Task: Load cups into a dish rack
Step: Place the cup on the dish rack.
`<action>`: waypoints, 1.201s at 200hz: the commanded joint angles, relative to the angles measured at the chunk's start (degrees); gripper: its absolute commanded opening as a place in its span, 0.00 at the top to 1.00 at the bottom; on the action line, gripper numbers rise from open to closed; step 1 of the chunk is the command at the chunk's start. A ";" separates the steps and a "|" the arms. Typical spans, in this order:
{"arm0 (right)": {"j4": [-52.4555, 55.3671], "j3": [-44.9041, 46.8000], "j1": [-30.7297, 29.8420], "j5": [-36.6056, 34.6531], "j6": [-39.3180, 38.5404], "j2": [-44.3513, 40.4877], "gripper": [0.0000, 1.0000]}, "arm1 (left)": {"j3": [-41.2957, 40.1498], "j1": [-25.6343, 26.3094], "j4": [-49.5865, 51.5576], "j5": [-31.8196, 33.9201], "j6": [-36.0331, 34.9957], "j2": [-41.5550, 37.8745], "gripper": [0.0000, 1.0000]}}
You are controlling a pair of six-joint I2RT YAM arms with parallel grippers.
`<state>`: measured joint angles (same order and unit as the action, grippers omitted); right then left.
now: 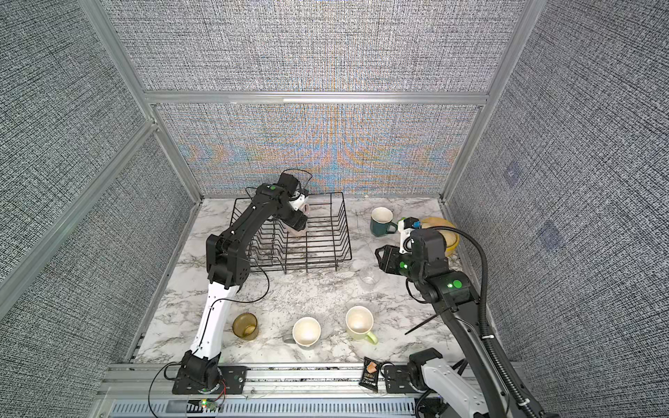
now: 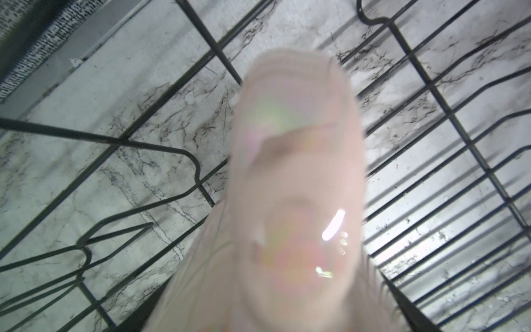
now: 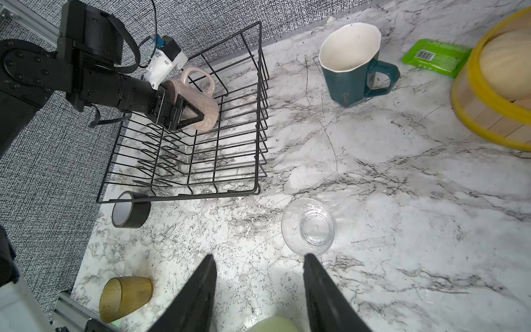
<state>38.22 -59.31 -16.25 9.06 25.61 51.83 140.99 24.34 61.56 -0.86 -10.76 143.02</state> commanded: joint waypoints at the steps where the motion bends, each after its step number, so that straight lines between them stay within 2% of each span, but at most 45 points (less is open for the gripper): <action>1: -1.67 -0.19 -0.10 0.68 0.27 0.20 0.50 | 0.05 -0.13 -2.66 3.73 -1.67 0.44 0.26; 16: -1.28 -0.32 -0.10 0.61 0.06 0.34 0.50 | -0.87 -0.09 -4.43 4.83 -1.30 -0.08 0.22; 22: -1.10 -0.37 -0.10 0.58 0.14 0.29 0.50 | -1.06 -0.12 -4.69 4.73 -1.04 -0.33 0.14; 26: -1.12 -0.24 -0.10 0.57 0.14 0.20 0.50 | -0.98 -0.08 -4.69 4.74 -0.89 -0.49 0.03; 32: -1.20 -0.04 -0.10 0.49 0.23 -0.02 0.50 | -1.06 -0.08 -5.01 4.86 -0.49 -0.73 0.01; 68: -1.25 0.45 -0.10 1.04 -0.29 0.11 0.51 | -5.78 -0.08 -10.92 5.35 -0.49 -4.18 0.01; 90: -1.31 0.42 -0.10 1.35 -0.02 0.12 0.51 | -6.09 -0.14 -10.95 3.96 -2.63 -4.77 0.01; 107: -1.16 0.18 -0.10 1.65 -0.37 0.30 0.52 | -5.73 -0.08 -10.05 1.04 -4.74 -4.44 0.07; 140: -1.53 0.31 -0.10 2.28 0.23 0.54 0.53 | -5.14 -0.04 -8.33 -4.41 -7.50 -4.31 0.24; 207: -0.89 -1.26 -0.10 2.64 0.27 1.75 0.53 | -10.19 -0.07 -11.33 -7.35 -12.70 -6.53 0.27; 240: -0.67 -2.00 -0.10 2.64 0.74 2.24 0.53 | -9.36 -0.10 -10.24 -2.48 -17.68 -5.67 0.22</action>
<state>37.50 -60.80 -16.25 11.25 25.82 53.93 131.44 24.23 50.00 -7.60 -23.05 137.05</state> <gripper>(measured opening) 0.471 0.869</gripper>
